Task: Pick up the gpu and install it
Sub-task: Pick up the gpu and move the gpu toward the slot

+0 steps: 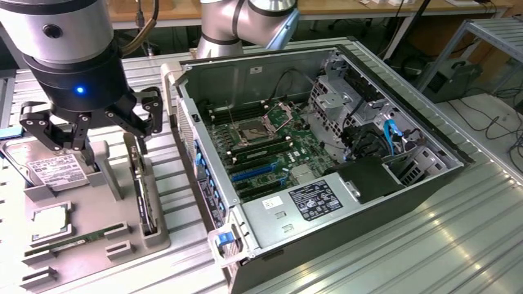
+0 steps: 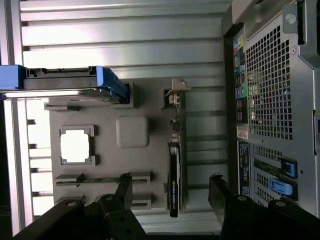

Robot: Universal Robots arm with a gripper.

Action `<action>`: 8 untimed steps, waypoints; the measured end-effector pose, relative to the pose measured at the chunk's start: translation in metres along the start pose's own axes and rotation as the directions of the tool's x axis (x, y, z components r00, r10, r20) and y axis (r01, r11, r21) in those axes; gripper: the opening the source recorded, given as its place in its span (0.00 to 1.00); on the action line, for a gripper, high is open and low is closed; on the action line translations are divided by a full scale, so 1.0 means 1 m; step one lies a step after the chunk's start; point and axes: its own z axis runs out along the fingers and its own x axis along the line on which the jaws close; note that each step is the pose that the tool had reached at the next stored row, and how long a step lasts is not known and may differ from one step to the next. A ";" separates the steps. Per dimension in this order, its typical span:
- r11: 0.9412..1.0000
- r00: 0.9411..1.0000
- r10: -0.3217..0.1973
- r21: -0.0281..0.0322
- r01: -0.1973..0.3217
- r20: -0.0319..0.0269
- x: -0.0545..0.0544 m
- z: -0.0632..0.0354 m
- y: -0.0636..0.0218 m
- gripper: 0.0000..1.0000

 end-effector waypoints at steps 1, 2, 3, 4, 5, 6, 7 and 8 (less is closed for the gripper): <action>1.000 1.000 0.000 0.000 0.000 0.000 0.000 0.0003 -0.0003 0.72; 1.000 1.000 0.000 0.000 0.000 0.000 0.000 0.0005 -0.0008 0.72; 1.000 1.000 0.000 0.000 0.000 0.000 0.000 0.0008 -0.0011 0.72; 1.000 1.000 0.000 0.000 0.000 0.000 0.000 0.0012 -0.0015 0.72; 1.000 1.000 0.000 0.000 0.000 0.000 0.000 0.0014 -0.0020 0.72; 1.000 1.000 0.000 0.000 0.000 0.000 0.000 0.0018 -0.0025 0.72; 1.000 1.000 0.000 0.000 0.000 0.000 0.000 0.0022 -0.0029 0.72; 1.000 1.000 0.000 0.000 0.000 0.000 0.000 0.0024 -0.0033 0.72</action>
